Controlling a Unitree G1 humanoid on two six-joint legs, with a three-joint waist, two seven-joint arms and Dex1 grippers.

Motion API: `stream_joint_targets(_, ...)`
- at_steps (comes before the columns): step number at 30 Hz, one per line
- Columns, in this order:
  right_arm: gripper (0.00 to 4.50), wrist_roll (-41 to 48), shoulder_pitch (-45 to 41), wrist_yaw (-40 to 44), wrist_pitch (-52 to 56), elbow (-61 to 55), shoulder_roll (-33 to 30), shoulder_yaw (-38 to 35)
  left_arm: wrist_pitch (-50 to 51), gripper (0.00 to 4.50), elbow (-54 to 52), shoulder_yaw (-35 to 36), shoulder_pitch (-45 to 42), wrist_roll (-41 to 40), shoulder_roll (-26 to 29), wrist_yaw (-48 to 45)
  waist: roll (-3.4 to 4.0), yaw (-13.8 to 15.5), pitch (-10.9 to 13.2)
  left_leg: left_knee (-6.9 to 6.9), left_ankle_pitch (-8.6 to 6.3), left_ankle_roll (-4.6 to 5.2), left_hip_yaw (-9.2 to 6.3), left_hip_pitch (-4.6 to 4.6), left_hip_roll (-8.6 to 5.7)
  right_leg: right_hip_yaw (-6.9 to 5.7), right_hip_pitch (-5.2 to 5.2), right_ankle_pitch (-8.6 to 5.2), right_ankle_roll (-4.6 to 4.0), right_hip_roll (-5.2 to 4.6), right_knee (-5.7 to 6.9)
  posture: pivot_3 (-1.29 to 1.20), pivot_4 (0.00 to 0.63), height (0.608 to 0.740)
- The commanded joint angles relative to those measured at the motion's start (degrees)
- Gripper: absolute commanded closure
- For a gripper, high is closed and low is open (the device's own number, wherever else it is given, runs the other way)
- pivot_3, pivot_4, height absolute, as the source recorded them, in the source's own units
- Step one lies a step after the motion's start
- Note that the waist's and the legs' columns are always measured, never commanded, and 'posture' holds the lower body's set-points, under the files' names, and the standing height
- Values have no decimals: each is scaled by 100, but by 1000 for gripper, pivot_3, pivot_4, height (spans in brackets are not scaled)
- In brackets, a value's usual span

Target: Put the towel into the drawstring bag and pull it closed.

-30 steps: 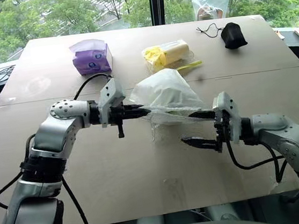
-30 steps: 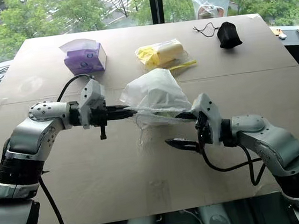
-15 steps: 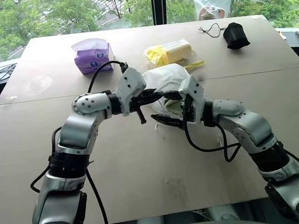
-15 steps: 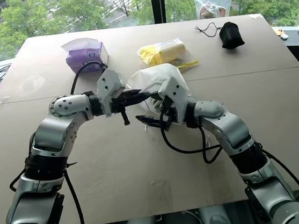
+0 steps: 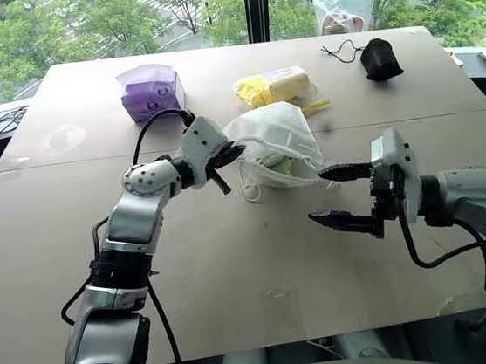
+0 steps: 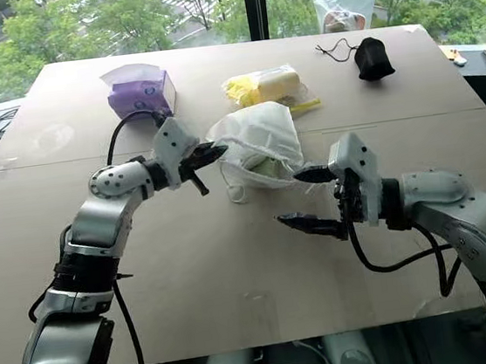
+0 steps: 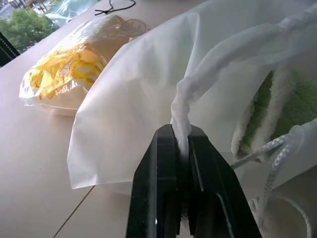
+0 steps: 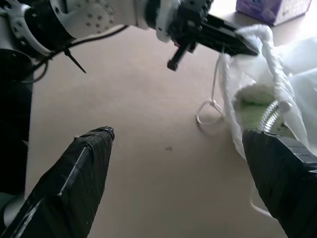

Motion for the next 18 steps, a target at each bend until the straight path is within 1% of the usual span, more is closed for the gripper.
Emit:
stream_joint_targets(1, 81, -661, 175, -655, -218, 241, 110, -2, 135, 4500, -414, 290, 111, -279, 5, -43, 0, -21, 0, 1, 0, 0, 2, 0, 0, 4, -1, 0, 0, 0, 1, 0, 150, 740)
stream_joint_targets(2, 81, -758, 221, -762, -238, 383, 193, 38, 159, 4500, -455, 320, 147, -314, 25, -81, -1, -24, -1, 2, 0, 0, 4, 2, 0, 7, -1, 0, 1, 2, 2, 0, 150, 740)
stream_joint_targets(4, 81, -1153, 276, -861, -493, 816, 330, 344, 192, 4500, -481, 358, 169, -333, 77, -125, -1, -16, -1, 8, 0, 0, 4, 4, 0, 7, 0, 0, 2, 3, 9, 0, 150, 740)
stream_joint_targets(5, 81, -1247, 250, -885, -647, 1060, 505, 439, 218, 4500, -510, 372, 156, -366, 99, -165, -6, -16, -4, 10, 0, 0, 3, 4, 0, 5, 0, 0, 2, 5, 10, 0, 150, 740)
stream_joint_targets(6, 0, -1251, 187, -881, -805, 1324, 760, 494, 272, 3808, -558, 398, 130, -414, 104, -181, -5, -14, -3, 10, 0, 0, 4, 6, 1, 4, 1, 0, 2, 8, 10, 0, 150, 740)
stream_joint_targets(8, 0, -1316, 10, -755, -1049, 1752, 1102, 688, 370, 3088, -658, 418, 77, -454, 126, -207, -5, -15, -3, 13, 0, 0, 5, 4, 2, 1, 1, 0, 1, 10, 11, 0, 150, 740)
stream_joint_targets(10, 0, -1521, -110, -592, -1317, 2067, 1245, 903, 532, 2162, -797, 493, 74, -536, 165, -225, -3, -20, -2, 13, 0, 0, 4, 4, 2, 5, 0, 0, 0, 11, 11, 0, 150, 740)
stream_joint_targets(13, 0, -1818, -292, -392, -1810, 2573, 1393, 1134, 1164, 773, -1179, 979, 218, -1124, 374, -322, -4, -27, -2, 18, 0, 0, 5, 2, 2, 8, 1, 1, 1, 9, 8, 0, 150, 740)
stream_joint_targets(14, 0, -1950, -365, -375, -1985, 2768, 1422, 1174, 1353, 405, -1333, 1198, 395, -1315, 516, -384, -4, -32, -2, 18, 0, 0, 5, 2, 3, 10, 0, 1, 1, 10, 8, 0, 150, 740)
stream_joint_targets(17, 0, -2163, -468, -235, -2262, 3160, 1451, 1243, 1757, 405, -1638, 1665, 940, -1679, 842, -460, -2, -109, -4, 15, 0, 0, 4, 8, 8, 18, 0, 0, 1, 12, 8, 0, 150, 740)
stream_joint_targets(18, 251, -2271, -489, -242, -2374, 3299, 1458, 1264, 1801, 340, -1720, 1796, 1189, -1732, 894, -441, -3, -114, -4, 12, 0, 0, 2, 10, 8, 16, 1, 0, 1, 11, 9, 0, 150, 740)
